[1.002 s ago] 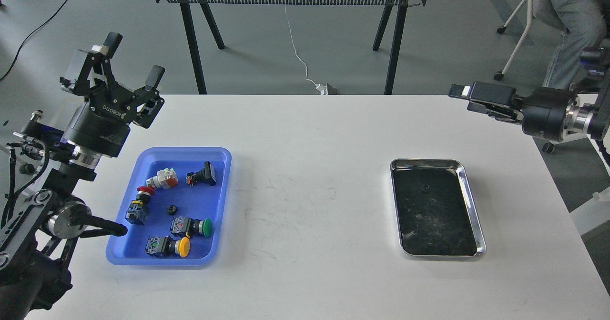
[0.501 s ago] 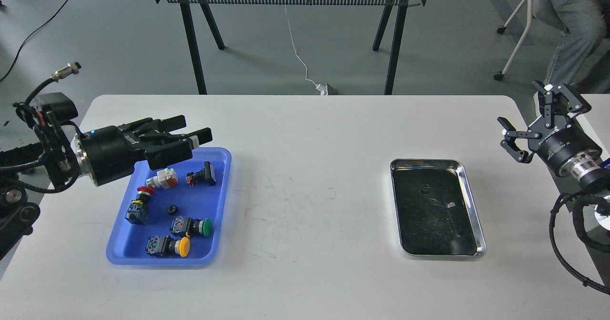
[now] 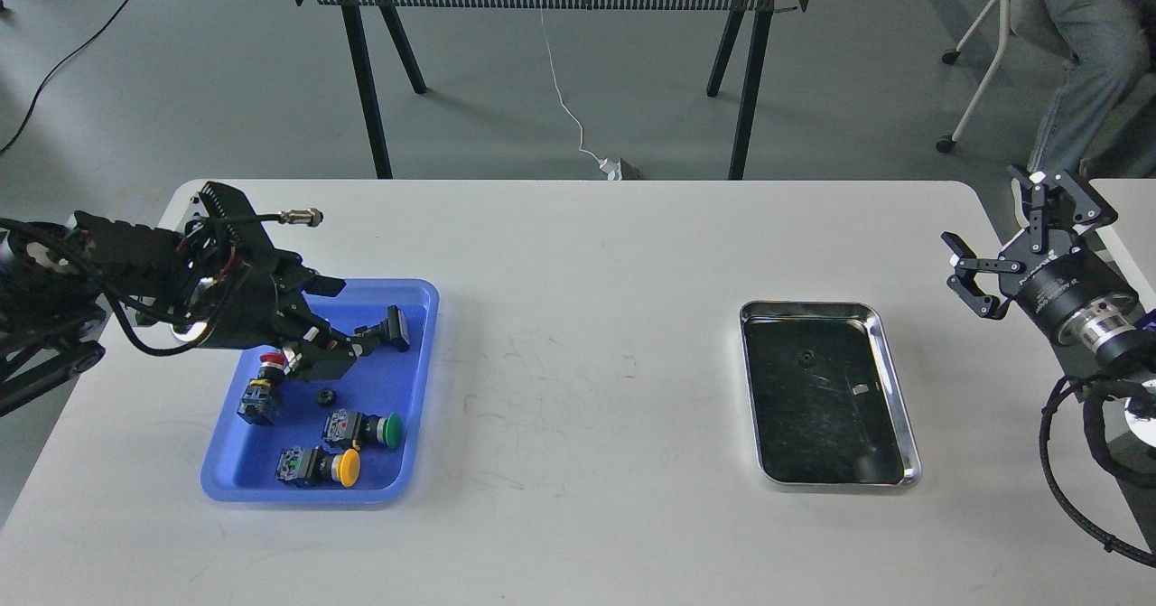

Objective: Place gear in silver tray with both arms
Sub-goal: 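Lower the left gripper into the blue tray and grasp another black gear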

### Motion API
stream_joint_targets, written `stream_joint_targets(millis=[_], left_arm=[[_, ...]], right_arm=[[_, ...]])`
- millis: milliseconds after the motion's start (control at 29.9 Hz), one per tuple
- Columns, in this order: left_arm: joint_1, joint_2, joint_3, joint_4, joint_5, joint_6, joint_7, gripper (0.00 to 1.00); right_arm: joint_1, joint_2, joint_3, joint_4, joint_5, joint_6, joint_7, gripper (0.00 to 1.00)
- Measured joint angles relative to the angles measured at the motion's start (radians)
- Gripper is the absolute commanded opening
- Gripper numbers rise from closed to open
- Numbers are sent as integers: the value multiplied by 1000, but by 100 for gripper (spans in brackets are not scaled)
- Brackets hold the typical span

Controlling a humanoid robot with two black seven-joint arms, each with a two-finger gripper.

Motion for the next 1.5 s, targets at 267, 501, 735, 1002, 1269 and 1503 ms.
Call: stream_joint_targets(millis=[267,501,735,1002,1269,1503], left_arm=[[-7,-23,25,21,0,-77,0,69],[2,-38,26,47,0,-77,0,60],[10,-92,24,126,0,-77,0,59],[40,-101,28,154,0,-77,0,58],[60,-159,20,244,0,-77,0,58],[81,-175,14,300,0,-77,0,58]], right_arm=[[-14,-17,15,-3,0,0,0,97],[-19,-23,16,-3,0,0,0,97],[-19,-25,16,-4,0,0,0,97],[-28,-25,16,-4,0,0,0,97],[-36,-36,16,-4,-1,0,0,97],[-37,-43,16,-4,0,2,0,97]])
